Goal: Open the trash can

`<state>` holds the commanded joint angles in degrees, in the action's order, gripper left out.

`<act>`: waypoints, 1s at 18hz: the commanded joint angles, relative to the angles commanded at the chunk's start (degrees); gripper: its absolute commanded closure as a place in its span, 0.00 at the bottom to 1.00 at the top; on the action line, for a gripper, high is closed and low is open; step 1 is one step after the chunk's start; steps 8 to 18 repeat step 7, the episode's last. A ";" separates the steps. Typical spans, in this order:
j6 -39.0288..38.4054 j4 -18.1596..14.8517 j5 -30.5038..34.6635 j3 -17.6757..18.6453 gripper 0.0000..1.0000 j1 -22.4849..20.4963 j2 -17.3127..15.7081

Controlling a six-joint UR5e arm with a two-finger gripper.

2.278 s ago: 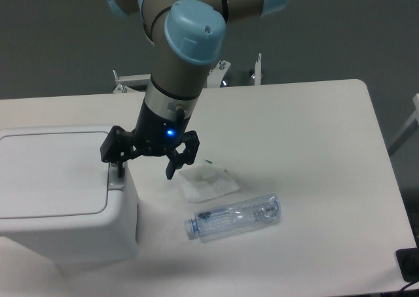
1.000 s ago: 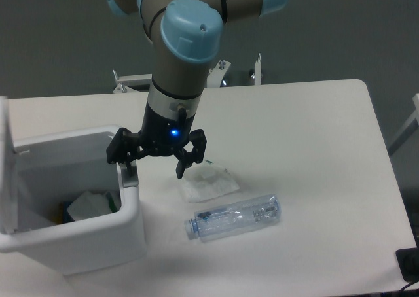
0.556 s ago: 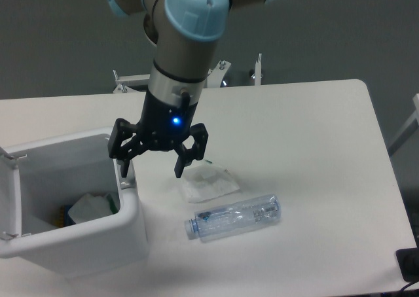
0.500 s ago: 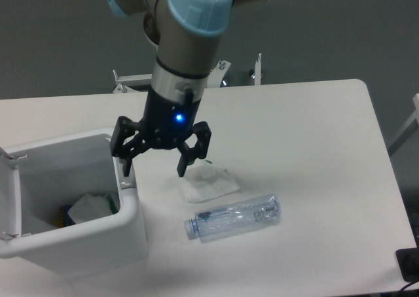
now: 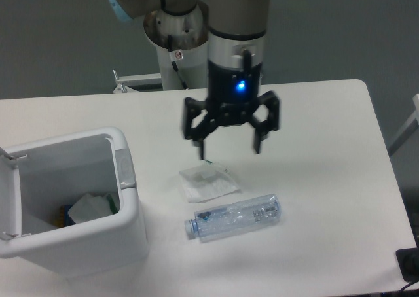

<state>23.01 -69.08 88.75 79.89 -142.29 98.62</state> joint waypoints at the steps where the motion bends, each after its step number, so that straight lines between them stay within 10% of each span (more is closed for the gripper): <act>1: 3.23 -0.17 1.50 1.31 0.00 -1.40 -1.66; 7: 24.78 -0.97 2.04 7.91 0.00 -4.39 -8.00; 18: 24.78 -0.97 2.04 7.91 0.00 -4.39 -8.00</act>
